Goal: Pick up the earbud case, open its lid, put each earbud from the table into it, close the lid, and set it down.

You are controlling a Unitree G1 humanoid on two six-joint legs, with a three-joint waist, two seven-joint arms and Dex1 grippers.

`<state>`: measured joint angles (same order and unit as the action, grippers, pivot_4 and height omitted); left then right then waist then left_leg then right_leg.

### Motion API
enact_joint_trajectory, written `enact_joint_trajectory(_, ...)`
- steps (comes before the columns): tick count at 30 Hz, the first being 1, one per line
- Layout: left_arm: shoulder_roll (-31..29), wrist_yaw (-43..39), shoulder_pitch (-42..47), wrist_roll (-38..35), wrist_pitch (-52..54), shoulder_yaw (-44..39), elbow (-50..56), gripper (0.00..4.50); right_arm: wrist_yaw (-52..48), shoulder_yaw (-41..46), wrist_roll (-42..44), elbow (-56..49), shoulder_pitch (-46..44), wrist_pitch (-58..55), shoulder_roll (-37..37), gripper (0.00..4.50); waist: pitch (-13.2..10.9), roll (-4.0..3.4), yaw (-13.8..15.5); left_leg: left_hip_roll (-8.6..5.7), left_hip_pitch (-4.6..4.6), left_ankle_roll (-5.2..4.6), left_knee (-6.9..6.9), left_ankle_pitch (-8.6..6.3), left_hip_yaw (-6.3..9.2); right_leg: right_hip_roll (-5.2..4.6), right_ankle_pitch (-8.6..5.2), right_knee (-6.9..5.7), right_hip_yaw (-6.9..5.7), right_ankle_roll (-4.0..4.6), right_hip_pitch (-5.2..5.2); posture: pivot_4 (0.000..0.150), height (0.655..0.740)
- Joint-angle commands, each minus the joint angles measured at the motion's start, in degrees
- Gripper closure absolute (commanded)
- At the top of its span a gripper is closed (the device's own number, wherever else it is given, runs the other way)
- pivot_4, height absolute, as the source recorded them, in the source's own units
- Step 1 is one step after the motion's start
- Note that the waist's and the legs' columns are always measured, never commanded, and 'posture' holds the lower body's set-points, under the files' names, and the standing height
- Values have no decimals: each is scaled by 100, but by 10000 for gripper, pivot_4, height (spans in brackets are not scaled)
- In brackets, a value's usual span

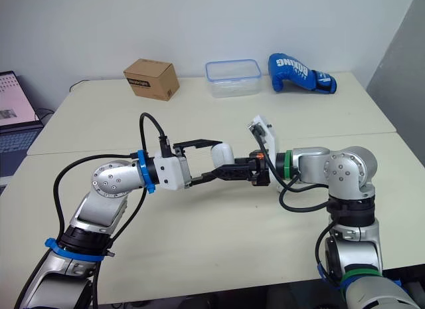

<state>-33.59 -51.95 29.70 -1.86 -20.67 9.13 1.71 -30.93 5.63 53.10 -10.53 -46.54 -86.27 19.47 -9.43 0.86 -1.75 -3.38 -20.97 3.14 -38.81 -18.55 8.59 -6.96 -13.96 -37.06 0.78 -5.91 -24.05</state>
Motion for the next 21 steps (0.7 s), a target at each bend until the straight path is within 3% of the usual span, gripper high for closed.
enact_joint_trajectory(1, -15, -3, 34, -35, -117, -3, 78, 17476, 17, 173, 178, -163, -172, 2, -30, 16057, 0, 0, 0, 0, 0, 0, 0, 0, 0, 0, 0, 0, 0, 0, 0, 1500, 7307)
enact_joint_trajectory(4, -16, -8, 37, -35, -115, -1, 77, 17476, 26, 181, 172, -152, -181, 11, -35, 16057, 0, 0, 0, 0, 0, 0, 0, 0, 0, 0, 0, 0, 0, 0, 0, 1500, 7307)
enact_joint_trajectory(6, -18, -13, 34, -35, -121, 1, 78, 17476, 40, 195, 170, -145, -186, 19, -44, 19833, 0, 0, 0, 0, 0, 0, 0, 0, -1, 0, 0, 0, 0, 0, 0, 1500, 7307)
enact_joint_trajectory(12, -37, -34, 5, -61, -140, 14, 98, 17476, 100, 217, 205, -141, -189, 17, -57, 37659, 0, 0, -3, 0, 0, 0, 0, 0, -1, 0, 0, 0, 1, 0, 0, 1500, 7307)
enact_joint_trajectory(21, -69, -141, -17, -169, 106, 38, 179, 17476, 88, 203, 241, -151, -187, -71, -46, 37539, 0, 0, -3, 0, 0, 0, 0, 0, 0, 0, 0, 0, 0, 0, 0, 1500, 7307)
